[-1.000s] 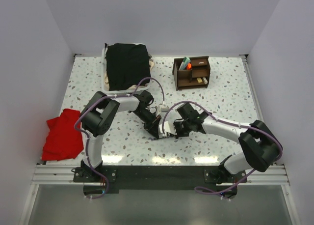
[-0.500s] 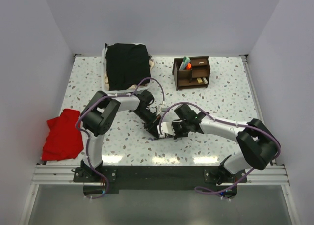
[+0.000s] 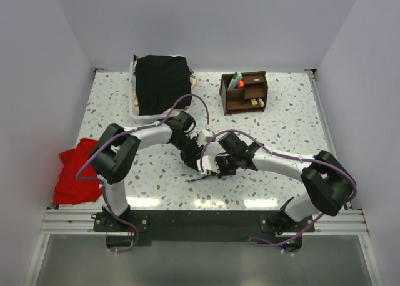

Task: Sort the stationery into containers
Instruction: Close the pen cap on the pen.

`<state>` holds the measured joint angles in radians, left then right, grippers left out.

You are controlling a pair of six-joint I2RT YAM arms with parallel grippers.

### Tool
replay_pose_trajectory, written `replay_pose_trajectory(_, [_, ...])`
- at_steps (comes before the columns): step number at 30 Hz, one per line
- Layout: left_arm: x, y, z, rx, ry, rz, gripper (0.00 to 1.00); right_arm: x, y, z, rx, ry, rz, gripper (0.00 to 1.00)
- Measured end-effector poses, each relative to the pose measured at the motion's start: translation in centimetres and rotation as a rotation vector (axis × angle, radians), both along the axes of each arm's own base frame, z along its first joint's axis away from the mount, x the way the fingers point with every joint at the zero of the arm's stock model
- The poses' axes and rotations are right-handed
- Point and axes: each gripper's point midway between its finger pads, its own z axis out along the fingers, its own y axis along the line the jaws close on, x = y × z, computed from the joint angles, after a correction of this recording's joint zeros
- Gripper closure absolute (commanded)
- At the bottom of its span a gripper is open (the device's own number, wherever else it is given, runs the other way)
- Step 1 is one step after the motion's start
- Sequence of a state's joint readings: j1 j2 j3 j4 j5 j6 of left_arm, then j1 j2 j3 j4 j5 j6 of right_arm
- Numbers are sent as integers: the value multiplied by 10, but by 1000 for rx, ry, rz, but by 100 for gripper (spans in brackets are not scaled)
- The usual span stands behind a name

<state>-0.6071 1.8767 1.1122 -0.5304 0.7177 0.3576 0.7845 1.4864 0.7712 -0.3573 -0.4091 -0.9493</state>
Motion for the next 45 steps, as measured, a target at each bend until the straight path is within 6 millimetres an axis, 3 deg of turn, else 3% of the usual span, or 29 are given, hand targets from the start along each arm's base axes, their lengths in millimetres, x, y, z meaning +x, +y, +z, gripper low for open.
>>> replay_pose_trajectory(8, [-3, 8, 2, -3, -45, -41, 54, 2, 1, 1, 5, -5, -16, 100])
replay_pose_trajectory(20, [-46, 2, 2, -144, 232, -181, 58, 10, -5, 0, -8, -57, -42, 100])
replay_pose_trajectory(23, [-52, 2, 1, -155, 275, -188, 65, 10, -5, 1, -6, -58, -43, 100])
replay_pose_trajectory(28, [-58, 3, -2, -155, 326, -182, 68, 11, -3, 3, 3, -63, -46, 100])
replay_pose_trajectory(40, [-57, 4, -5, -125, 393, -126, 100, 10, -2, 8, 19, -68, -43, 100])
replay_pose_trajectory(45, [-61, 3, -6, -129, 443, -114, 100, 9, -2, 10, 19, -72, -35, 100])
